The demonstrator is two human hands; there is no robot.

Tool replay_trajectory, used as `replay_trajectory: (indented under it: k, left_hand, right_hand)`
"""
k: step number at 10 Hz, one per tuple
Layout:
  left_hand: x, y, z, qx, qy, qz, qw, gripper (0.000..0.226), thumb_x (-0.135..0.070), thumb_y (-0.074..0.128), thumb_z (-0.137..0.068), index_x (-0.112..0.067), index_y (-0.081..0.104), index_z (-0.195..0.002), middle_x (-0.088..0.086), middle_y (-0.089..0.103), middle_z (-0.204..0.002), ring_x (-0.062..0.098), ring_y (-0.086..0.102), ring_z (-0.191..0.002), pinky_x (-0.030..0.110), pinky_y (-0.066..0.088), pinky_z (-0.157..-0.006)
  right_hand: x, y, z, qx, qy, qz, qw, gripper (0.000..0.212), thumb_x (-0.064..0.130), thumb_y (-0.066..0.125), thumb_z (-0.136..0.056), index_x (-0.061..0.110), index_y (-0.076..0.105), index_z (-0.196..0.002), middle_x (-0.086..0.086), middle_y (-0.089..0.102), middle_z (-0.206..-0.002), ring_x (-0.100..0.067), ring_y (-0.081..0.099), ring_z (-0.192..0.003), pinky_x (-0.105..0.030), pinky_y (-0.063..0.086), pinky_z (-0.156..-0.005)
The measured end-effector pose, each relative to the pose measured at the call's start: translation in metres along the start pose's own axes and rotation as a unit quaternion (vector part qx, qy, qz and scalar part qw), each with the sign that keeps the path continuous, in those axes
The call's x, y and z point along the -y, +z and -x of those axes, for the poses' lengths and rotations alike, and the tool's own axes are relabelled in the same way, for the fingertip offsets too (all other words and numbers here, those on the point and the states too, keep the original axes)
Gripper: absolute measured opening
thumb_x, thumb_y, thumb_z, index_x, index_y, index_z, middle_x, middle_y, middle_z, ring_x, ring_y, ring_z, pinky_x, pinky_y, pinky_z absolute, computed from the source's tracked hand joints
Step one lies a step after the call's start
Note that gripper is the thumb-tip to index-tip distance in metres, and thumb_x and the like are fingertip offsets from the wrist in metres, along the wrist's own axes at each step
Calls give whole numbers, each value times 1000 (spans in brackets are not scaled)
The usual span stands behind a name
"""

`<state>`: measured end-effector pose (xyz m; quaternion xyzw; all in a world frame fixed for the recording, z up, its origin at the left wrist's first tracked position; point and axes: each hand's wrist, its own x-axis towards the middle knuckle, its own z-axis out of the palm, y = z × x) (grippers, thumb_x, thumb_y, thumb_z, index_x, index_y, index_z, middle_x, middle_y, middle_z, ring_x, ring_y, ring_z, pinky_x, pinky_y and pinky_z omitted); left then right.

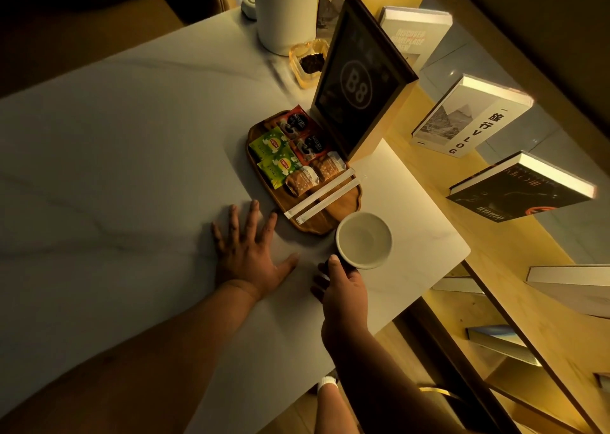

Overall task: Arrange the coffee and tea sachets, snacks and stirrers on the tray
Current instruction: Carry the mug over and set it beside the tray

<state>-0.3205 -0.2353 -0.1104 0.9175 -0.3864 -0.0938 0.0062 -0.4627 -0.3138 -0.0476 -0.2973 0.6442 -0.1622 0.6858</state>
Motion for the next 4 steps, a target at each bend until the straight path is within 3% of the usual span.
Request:
replay_trajectory:
  k: [1, 2, 3, 4]
  left_hand:
    - [7, -8, 0, 51, 4, 18, 999, 99, -86, 32, -74, -37, 3, -155, 4, -8, -167, 37, -16, -150, 61, -15, -112]
    - [21, -17, 1, 80, 35, 39, 995, 96, -80, 42, -75, -39, 8, -155, 2, -6, -167, 33, -13, -150, 59, -8, -116]
    - [57, -41, 11, 83, 92, 79, 989, 80, -61, 60, -78, -30, 38, -148, 5, 18, -165, 28, 13, -151, 49, 15, -119]
    - [84, -48, 31, 78, 95, 101, 987, 67, -49, 66, -76, -26, 53, -138, 4, 33, -159, 26, 31, -145, 42, 28, -115]
  right_hand:
    - [1, 0, 3, 1, 1, 16, 1000, 26, 33, 62, -99, 17, 57, -120, -10, 70, -110, -30, 69, -96, -40, 59, -74]
    - [1, 0, 7, -1, 14, 39, 999, 33, 37, 63, -98, 15, 54, -122, -13, 67, -109, -32, 69, -94, -38, 59, -64]
    - [-1, 9, 22, 10, 33, 135, 990, 31, 35, 63, -97, 9, 57, -115, -14, 65, -101, -29, 68, -84, -35, 55, -57]
    - [-3, 10, 32, 23, 12, 226, 974, 29, 27, 62, -96, 2, 63, -110, -13, 63, -86, -27, 63, -71, -35, 53, -57]
